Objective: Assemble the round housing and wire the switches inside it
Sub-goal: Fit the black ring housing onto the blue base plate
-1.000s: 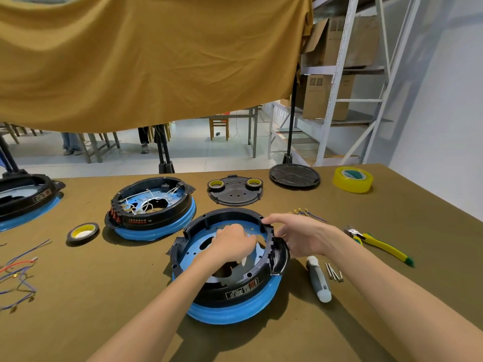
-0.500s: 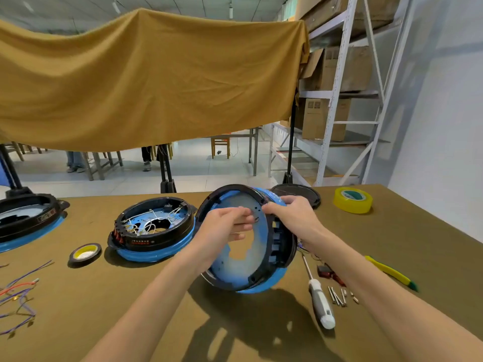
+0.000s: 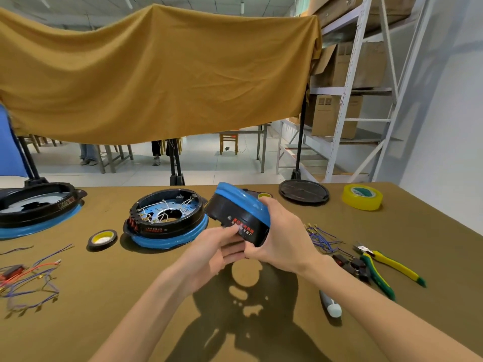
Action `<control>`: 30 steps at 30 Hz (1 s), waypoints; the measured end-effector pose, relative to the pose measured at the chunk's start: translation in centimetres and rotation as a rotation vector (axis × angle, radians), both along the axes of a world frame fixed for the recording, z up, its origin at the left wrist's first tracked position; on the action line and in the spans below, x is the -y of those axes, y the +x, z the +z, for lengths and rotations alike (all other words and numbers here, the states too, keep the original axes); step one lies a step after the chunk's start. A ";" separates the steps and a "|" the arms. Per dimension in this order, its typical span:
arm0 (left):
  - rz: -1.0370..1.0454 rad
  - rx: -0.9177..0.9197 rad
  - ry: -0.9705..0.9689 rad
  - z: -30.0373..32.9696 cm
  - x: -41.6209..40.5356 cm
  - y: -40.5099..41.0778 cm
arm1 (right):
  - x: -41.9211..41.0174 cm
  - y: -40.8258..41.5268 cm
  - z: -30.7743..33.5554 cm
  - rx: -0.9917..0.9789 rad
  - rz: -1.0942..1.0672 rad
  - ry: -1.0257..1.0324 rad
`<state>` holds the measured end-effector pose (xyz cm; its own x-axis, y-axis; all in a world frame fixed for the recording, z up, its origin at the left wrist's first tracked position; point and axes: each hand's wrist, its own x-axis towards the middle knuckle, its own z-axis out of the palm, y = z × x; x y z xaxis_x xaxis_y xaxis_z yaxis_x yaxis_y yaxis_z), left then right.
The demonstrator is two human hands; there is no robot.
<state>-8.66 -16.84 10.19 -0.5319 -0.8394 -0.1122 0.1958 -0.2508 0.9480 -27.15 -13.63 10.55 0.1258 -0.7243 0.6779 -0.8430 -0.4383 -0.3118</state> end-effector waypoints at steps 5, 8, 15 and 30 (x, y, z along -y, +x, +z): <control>0.020 0.007 -0.278 1.6 0.2 -0.4 | 0.5 -0.3 0.1 0.578 -0.034 0.056; 0.132 0.266 -0.581 2.0 0.0 -1.2 | 1.0 -0.9 -0.3 0.904 -0.117 0.199; 0.014 0.761 -0.891 -0.6 0.0 -3.0 | -0.1 -1.2 -3.4 1.346 -0.101 0.653; -0.249 1.120 -0.780 -5.5 2.4 -3.7 | 3.3 -5.7 -5.9 0.701 -0.303 1.034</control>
